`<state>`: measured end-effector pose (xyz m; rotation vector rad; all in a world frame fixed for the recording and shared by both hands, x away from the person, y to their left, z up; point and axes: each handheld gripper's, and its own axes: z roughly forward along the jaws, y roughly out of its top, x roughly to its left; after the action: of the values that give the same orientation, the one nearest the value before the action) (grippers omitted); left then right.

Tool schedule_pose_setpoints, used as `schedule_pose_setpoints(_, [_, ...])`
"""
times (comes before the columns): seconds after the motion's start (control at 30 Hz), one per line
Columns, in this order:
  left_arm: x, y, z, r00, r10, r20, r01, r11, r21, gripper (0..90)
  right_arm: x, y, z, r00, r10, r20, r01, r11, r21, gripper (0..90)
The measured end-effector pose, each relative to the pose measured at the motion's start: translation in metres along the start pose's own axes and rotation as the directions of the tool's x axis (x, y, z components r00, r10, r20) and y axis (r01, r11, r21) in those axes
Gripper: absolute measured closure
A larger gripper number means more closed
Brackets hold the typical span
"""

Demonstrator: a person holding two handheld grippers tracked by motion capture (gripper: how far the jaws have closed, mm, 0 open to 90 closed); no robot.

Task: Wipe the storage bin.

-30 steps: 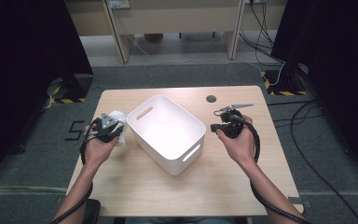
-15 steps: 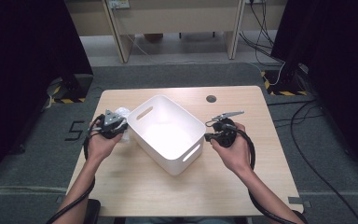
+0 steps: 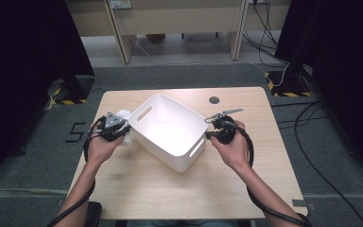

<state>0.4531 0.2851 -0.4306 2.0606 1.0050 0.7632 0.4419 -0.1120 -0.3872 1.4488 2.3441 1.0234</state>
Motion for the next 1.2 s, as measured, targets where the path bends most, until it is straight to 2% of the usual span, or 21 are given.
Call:
schedule_pose_setpoints(0.1, [-0.010, 0.004, 0.000, 0.9998, 0.011, 0.019, -0.011, 0.9999, -0.009, 77.0, -0.013, 0.010, 0.005, 0.9979, 0.050, 0.042, -0.049, 0.999, -0.011, 88.2])
schedule_pose_setpoints(0.17, [-0.020, 0.006, -0.002, 0.9995, 0.018, 0.026, -0.018, 0.9997, -0.015, 77.0, -0.026, 0.014, 0.005, 0.9920, 0.114, 0.055, -0.112, 0.993, -0.028, 85.9])
schedule_pose_setpoints(0.27, [-0.035, 0.009, -0.004, 0.9987, 0.039, 0.033, -0.038, 0.9990, -0.022, 76.9, -0.038, 0.016, -0.001, 0.9830, 0.162, 0.087, -0.157, 0.986, -0.054, 82.7])
schedule_pose_setpoints(0.33, [-0.045, 0.010, -0.006, 0.9980, 0.061, 0.019, -0.061, 0.9980, -0.018, 76.9, -0.041, 0.015, -0.007, 0.9783, 0.173, 0.113, -0.166, 0.983, -0.074, 79.4])
schedule_pose_setpoints(0.4, [-0.051, 0.011, -0.009, 0.9977, 0.066, 0.017, -0.066, 0.9976, -0.021, 76.9, -0.040, 0.014, -0.016, 0.9746, 0.199, 0.103, -0.189, 0.977, -0.097, 75.6])
schedule_pose_setpoints(0.47, [-0.058, 0.011, -0.013, 0.9969, 0.078, 0.009, -0.078, 0.9966, -0.026, 76.9, -0.036, 0.014, -0.023, 0.9753, 0.181, 0.127, -0.164, 0.977, -0.135, 71.9])
schedule_pose_setpoints(0.67, [-0.076, 0.009, -0.024, 0.9955, 0.092, 0.020, -0.092, 0.9951, -0.037, 76.8, -0.027, 0.013, -0.031, 0.9775, 0.193, 0.085, -0.180, 0.973, -0.147, 67.2])
schedule_pose_setpoints(0.77, [-0.084, 0.008, -0.026, 0.9937, 0.110, 0.022, -0.109, 0.9932, -0.041, 76.8, -0.022, 0.013, -0.031, 0.9740, 0.191, 0.122, -0.175, 0.976, -0.133, 65.9])
schedule_pose_setpoints(0.83, [-0.087, 0.006, -0.027, 0.9940, 0.107, 0.025, -0.106, 0.9932, -0.050, 76.7, -0.021, 0.012, -0.034, 0.9705, 0.197, 0.139, -0.180, 0.976, -0.124, 66.3])
schedule_pose_setpoints(0.9, [-0.090, 0.004, -0.029, 0.9935, 0.110, 0.028, -0.109, 0.9928, -0.050, 76.7, -0.020, 0.011, -0.037, 0.9640, 0.184, 0.192, -0.160, 0.978, -0.134, 66.9])
schedule_pose_setpoints(1.0, [-0.093, 0.002, -0.032, 0.9925, 0.118, 0.031, -0.117, 0.9921, -0.046, 76.6, -0.022, 0.008, -0.036, 0.9591, 0.208, 0.192, -0.189, 0.975, -0.114, 67.6])
schedule_pose_setpoints(1.03, [-0.096, 0.002, -0.033, 0.9924, 0.118, 0.033, -0.117, 0.9919, -0.050, 76.7, -0.023, 0.007, -0.035, 0.9587, 0.198, 0.204, -0.181, 0.978, -0.102, 68.5])
schedule_pose_setpoints(1.13, [-0.100, 0.002, -0.032, 0.9899, 0.135, 0.041, -0.133, 0.9898, -0.051, 76.4, -0.022, 0.005, -0.029, 0.9645, 0.192, 0.181, -0.183, 0.981, -0.066, 75.3])
schedule_pose_setpoints(1.2, [-0.102, 0.002, -0.032, 0.9883, 0.146, 0.044, -0.144, 0.9882, -0.052, 76.4, -0.021, 0.006, -0.027, 0.9634, 0.172, 0.206, -0.162, 0.985, -0.063, 77.7])
